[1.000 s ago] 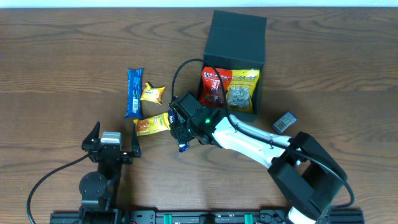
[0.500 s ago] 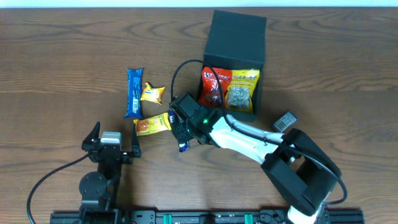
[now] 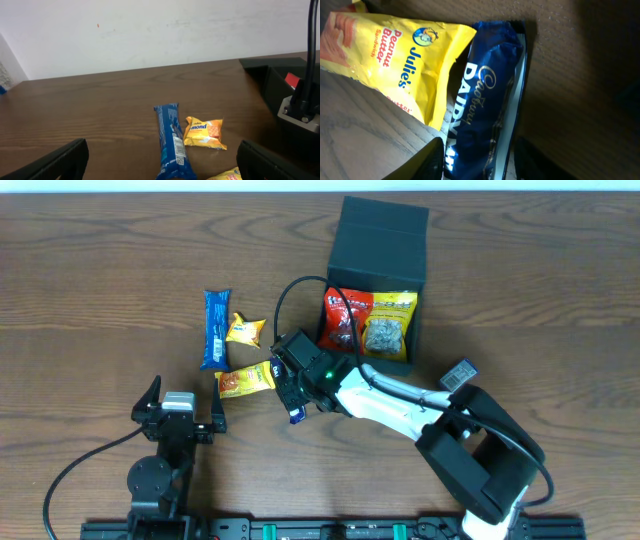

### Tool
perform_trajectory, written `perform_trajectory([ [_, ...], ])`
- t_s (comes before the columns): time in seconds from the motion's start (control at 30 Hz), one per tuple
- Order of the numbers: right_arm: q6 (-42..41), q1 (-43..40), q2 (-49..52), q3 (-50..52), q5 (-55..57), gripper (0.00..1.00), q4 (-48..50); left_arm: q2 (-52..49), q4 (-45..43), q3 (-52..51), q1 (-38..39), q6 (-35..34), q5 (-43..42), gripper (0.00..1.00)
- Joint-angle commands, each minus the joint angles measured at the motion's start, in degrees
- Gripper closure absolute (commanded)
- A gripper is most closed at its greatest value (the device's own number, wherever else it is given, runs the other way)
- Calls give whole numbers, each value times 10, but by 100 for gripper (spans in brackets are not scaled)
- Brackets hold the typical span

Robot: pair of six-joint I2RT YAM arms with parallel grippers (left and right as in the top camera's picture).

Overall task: Pack container
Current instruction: 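Grasp the blue Dairy Milk bar with the right gripper and lift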

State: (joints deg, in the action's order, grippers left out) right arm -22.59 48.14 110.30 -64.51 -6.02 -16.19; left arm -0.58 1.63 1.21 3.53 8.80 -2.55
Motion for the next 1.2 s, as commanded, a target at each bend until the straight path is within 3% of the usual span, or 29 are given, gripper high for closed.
perform_trajectory([
  [0.0, -5, 3, 11, 0, -2, 61, 3, 4, 28, -10, -2, -3, 11, 5],
  [0.17, -7, 3, 14, 0, -2, 79, 5, 4, 28, -10, -2, -3, 11, 5],
  [0.27, -7, 3, 14, 0, -2, 82, 5, 4, 28, -10, -2, -3, 11, 5],
  [0.67, -4, 3, 13, -14, -2, 87, 6, 4, 28, -10, -2, -2, 11, 4],
  [1.17, 48, 3, 9, -128, 7, 90, -104, 4, 28, -10, -2, -2, 11, 5],
])
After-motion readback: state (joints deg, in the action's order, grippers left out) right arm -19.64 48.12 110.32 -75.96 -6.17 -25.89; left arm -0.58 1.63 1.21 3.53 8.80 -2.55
